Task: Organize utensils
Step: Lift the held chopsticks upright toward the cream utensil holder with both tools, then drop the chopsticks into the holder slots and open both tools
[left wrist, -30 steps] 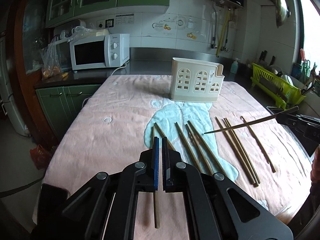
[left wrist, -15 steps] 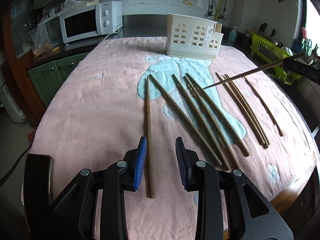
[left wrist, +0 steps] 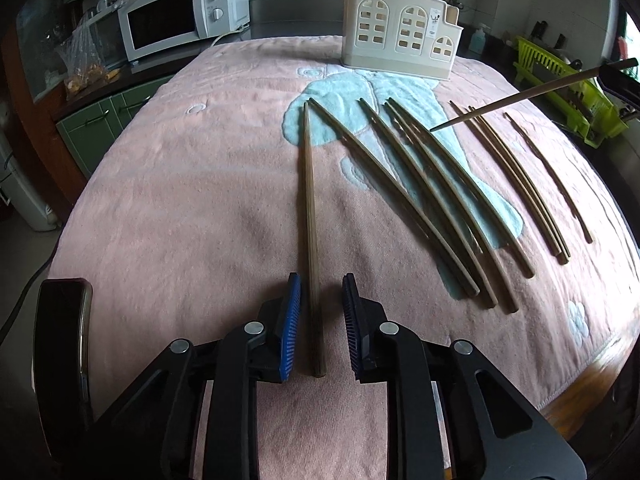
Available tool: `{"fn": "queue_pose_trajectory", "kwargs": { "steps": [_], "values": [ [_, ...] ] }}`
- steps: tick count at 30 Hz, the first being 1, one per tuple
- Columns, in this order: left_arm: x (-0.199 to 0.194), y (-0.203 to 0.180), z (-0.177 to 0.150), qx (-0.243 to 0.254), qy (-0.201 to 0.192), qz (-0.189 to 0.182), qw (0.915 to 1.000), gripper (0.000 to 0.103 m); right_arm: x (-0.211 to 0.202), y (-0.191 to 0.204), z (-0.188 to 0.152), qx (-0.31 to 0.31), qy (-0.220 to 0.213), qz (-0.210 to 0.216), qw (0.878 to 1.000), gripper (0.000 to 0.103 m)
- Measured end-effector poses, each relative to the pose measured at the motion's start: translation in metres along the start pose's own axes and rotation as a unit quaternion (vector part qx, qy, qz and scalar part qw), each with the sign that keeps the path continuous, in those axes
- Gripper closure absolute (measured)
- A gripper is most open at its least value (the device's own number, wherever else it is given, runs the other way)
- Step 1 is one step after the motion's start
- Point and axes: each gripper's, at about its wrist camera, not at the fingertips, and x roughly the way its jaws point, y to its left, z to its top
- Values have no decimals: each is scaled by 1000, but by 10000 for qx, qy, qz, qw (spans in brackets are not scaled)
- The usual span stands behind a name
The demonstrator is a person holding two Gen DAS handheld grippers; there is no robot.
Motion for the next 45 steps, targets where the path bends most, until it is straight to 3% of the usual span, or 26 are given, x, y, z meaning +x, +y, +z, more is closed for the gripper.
{"fn": "queue_pose_trajectory", "kwargs": {
  "steps": [3,8,18,26,34,45],
  "values": [
    [-1,4,2,-87,13,-28,10000,97,-2,2,2,-18,-18,5,10000,96],
    [-12,7,6,-137,-194,-120,9996,97,-3,5,5,-31,-49,-10,10000,96],
    [-60,10,35,-33,-1177,-233,9928,98,-12,16,19,-116,-207,-3,9997,96],
    [-66,6,65,164,-1534,-341,9874,98,-15,17,36,-123,-302,27,9995,96],
    [-72,0,111,354,-1640,-613,9839,98,-15,3,68,-57,-349,28,9994,96],
    [-86,-22,204,816,-1923,-678,9756,98,-29,-40,144,-25,-717,-416,9966,96]
  ]
}}
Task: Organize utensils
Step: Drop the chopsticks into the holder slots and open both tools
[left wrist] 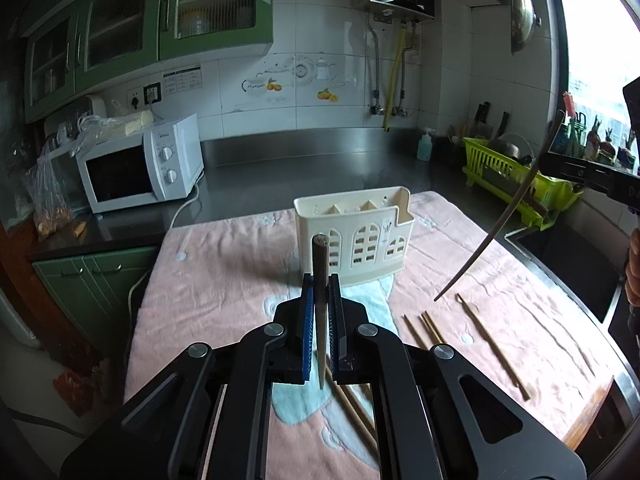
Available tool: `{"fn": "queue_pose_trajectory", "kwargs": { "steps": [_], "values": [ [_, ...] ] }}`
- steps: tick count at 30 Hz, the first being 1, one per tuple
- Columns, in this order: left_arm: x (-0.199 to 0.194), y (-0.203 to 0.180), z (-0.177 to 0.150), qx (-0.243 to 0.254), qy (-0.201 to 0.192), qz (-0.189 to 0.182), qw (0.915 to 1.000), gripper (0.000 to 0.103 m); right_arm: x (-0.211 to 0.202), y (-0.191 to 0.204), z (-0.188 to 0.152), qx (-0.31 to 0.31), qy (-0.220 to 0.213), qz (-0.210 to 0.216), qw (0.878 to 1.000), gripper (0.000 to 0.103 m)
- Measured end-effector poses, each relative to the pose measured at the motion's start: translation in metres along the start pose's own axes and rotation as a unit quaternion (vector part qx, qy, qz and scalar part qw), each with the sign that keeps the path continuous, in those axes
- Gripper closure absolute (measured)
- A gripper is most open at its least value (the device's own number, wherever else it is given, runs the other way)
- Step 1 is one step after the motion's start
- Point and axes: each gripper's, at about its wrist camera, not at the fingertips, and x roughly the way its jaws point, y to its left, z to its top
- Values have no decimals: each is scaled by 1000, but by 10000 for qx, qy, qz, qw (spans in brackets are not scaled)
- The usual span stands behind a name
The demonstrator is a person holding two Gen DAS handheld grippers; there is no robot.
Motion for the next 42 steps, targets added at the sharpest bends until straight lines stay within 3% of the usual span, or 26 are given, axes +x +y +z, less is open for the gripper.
{"fn": "queue_pose_trajectory", "kwargs": {
  "steps": [4,13,19,27,31,39,42],
  "values": [
    [3,-2,40,57,-221,-44,9997,98,6,-17,33,-66,-139,-319,9994,96],
    [3,0,141,37,-1176,120,9930,98,47,-52,80,13,-296,-767,9966,96],
    [43,5,176,-102,-1303,115,9914,98,89,-62,90,-33,-110,-877,9961,96],
    [107,9,172,-320,-1092,11,9935,98,134,-70,74,21,181,-829,9964,96],
    [132,13,162,-350,-782,25,9963,98,149,-71,62,13,384,-798,9961,96],
    [152,17,143,-360,-364,17,9987,97,163,-74,47,144,618,-730,9953,96],
    [150,15,139,-311,-334,30,9990,95,159,-71,47,129,565,-760,9954,90]
  ]
}}
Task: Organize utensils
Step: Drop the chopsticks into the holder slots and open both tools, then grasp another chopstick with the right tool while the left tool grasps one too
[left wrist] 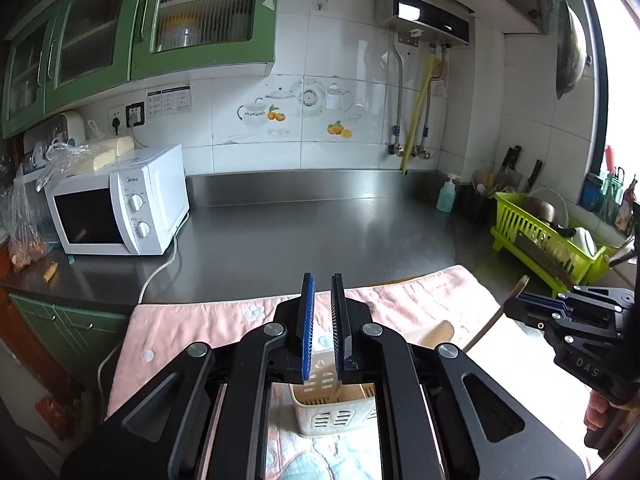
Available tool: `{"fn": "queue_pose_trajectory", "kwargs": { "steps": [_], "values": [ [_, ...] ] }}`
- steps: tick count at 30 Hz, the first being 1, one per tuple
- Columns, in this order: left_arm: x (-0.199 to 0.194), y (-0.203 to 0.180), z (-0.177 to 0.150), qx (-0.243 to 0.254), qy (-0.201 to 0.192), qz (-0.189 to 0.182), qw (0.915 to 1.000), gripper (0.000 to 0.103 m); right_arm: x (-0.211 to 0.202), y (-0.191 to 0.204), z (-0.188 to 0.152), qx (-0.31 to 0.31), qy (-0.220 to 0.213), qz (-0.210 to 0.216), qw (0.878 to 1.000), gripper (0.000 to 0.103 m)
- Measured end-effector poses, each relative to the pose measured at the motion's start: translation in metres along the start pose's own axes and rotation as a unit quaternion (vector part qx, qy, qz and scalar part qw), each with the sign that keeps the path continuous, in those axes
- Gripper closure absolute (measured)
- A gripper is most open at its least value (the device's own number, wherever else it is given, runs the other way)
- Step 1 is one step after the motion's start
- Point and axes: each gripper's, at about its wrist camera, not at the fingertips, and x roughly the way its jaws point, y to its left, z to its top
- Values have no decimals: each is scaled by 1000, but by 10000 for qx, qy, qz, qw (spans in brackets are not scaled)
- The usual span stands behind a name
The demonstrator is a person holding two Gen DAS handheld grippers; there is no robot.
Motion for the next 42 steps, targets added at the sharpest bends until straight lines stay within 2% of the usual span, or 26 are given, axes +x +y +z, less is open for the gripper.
{"fn": "queue_pose_trajectory", "kwargs": {
  "steps": [3,4,6,12,19,29,33,38,42],
  "values": [
    [-8,-1,-3,23,11,57,10000,89,-10,1,-1,2,-85,-35,10000,73],
    [-12,-1,-5,12,3,63,10000,86,-15,2,-3,-9,-107,-50,9999,72],
    [-23,-2,-9,10,-31,110,9999,66,-25,3,-7,2,-139,-49,9999,71],
    [-62,-5,-31,-37,-107,170,9998,53,-61,13,-34,-72,-179,-133,9997,63],
    [-110,-14,-75,14,-57,367,9993,39,-98,29,-95,-114,-94,-237,9996,53],
    [-163,-21,-159,22,205,658,9976,34,-128,48,-195,-108,234,-506,9984,47],
    [-172,-17,-190,-121,401,672,9969,34,-129,45,-235,156,547,-501,9971,47],
    [-178,-16,-226,-160,643,676,9955,34,-124,39,-278,341,910,-665,9930,56],
    [-177,-19,-249,-164,886,626,9940,34,-115,33,-303,627,1162,-597,9894,65]
  ]
}}
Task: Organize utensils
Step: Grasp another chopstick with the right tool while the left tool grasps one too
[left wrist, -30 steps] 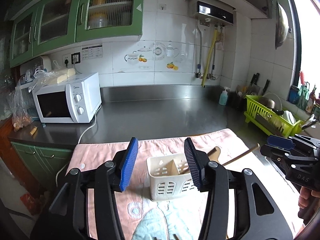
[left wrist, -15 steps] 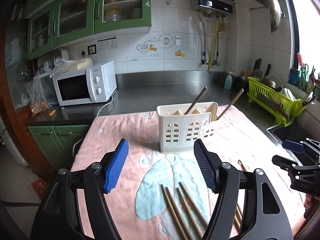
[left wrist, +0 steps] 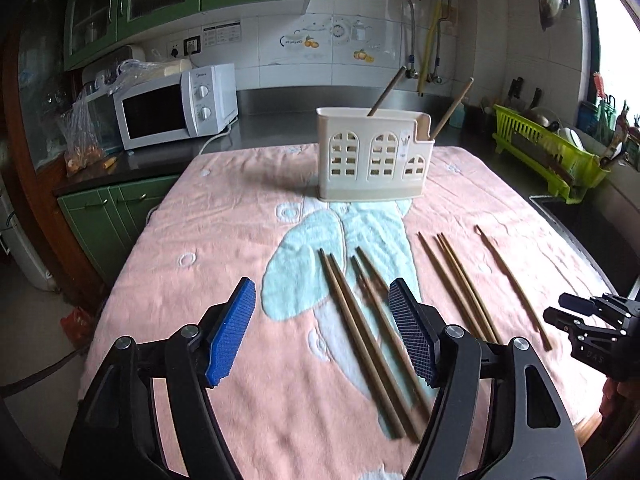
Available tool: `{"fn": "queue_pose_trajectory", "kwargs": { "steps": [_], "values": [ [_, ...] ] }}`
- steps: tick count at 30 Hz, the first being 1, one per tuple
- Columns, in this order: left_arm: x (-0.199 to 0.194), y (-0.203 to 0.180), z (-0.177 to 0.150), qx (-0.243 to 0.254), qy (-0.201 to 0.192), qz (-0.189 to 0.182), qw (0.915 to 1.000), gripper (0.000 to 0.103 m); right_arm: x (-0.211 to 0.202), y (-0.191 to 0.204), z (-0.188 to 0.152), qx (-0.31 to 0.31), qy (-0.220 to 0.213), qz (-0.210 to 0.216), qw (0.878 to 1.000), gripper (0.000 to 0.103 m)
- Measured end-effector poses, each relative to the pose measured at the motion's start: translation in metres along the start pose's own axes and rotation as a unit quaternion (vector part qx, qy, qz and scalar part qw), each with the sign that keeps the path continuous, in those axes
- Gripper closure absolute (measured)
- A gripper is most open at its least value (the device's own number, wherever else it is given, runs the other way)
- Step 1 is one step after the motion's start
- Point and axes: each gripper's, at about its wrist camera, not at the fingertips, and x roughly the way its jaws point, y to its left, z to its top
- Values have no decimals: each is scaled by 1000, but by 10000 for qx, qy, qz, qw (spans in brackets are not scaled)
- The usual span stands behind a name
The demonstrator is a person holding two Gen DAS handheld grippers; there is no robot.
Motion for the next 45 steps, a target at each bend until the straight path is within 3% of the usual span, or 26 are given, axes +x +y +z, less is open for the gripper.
{"fn": "queue_pose_trajectory", "kwargs": {
  "steps": [10,15,21,24,29,39,42,45],
  "values": [
    [19,-14,-46,80,570,-209,9981,36,25,-6,-15,184,333,-143,9992,77],
    [31,-18,-62,21,880,-409,9953,49,26,-2,-16,38,315,-300,9990,81],
    [45,-26,-75,29,1172,-553,9916,64,26,4,-17,-136,288,-441,9985,94],
    [51,-29,-77,-47,1259,-571,9904,69,25,3,-17,-112,281,-439,9986,94],
    [53,-33,-75,-58,1247,-451,9912,77,24,2,-17,-46,271,-420,9987,95],
    [54,-39,-75,-138,1374,-183,9902,78,21,3,-20,20,253,-346,9991,95],
    [54,-53,-80,100,1302,141,9913,78,21,4,-21,36,243,-357,9991,95],
    [54,-53,-79,-6,1283,259,9914,80,22,4,-21,50,260,-346,9991,95]
  ]
}}
